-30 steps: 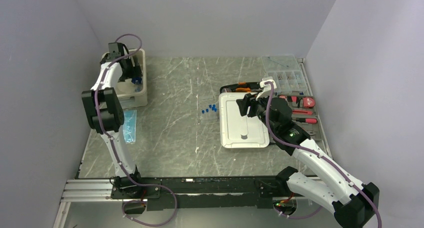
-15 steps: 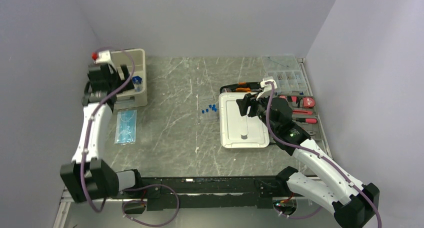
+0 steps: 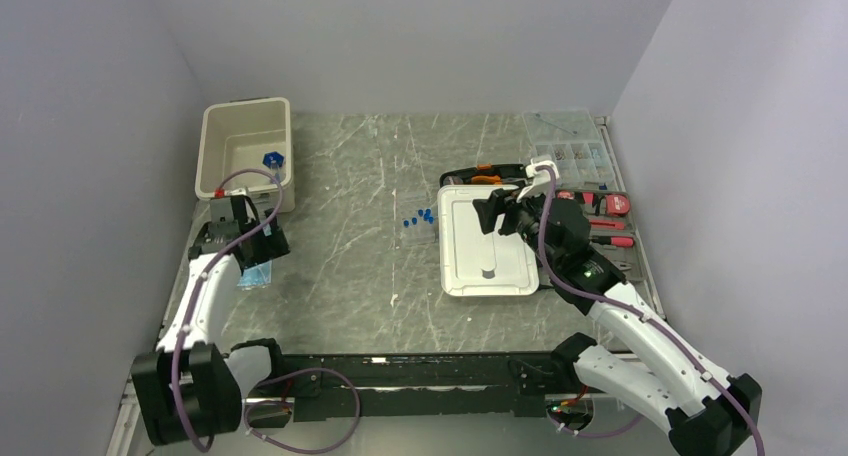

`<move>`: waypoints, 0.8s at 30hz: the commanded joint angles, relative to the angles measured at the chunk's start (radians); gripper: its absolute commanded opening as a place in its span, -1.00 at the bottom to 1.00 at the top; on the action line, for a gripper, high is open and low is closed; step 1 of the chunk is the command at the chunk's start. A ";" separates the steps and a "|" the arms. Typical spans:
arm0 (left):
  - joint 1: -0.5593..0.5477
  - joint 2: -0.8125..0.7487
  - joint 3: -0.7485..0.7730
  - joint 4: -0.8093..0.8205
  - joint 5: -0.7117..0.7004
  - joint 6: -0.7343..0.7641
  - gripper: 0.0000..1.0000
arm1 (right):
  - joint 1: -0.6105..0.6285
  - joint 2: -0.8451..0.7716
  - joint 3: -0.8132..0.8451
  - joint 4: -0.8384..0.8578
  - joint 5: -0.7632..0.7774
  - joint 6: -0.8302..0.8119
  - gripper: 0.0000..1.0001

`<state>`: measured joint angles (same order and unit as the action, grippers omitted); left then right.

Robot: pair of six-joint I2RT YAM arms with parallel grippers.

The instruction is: Organize the chemistry lab equipment

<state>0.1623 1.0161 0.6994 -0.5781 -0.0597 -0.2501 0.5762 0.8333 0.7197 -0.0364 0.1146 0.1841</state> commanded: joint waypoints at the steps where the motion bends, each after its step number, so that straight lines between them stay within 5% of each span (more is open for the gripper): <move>1: 0.034 0.108 0.030 0.028 -0.003 -0.009 0.99 | -0.005 -0.041 -0.006 0.032 -0.028 0.007 0.45; 8: 0.152 0.255 0.073 0.056 0.025 -0.030 0.99 | -0.006 -0.060 -0.008 0.032 -0.034 0.011 0.55; 19: 0.157 0.451 0.126 0.075 -0.028 -0.010 0.98 | -0.007 -0.087 -0.014 0.032 -0.034 0.013 0.57; 24: 0.158 0.513 0.137 0.087 -0.010 -0.007 0.77 | -0.008 -0.093 -0.017 0.032 -0.027 0.012 0.59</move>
<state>0.3183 1.4784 0.8177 -0.4870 -0.0769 -0.2569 0.5716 0.7570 0.7074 -0.0364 0.0910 0.1886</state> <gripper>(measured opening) 0.928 0.790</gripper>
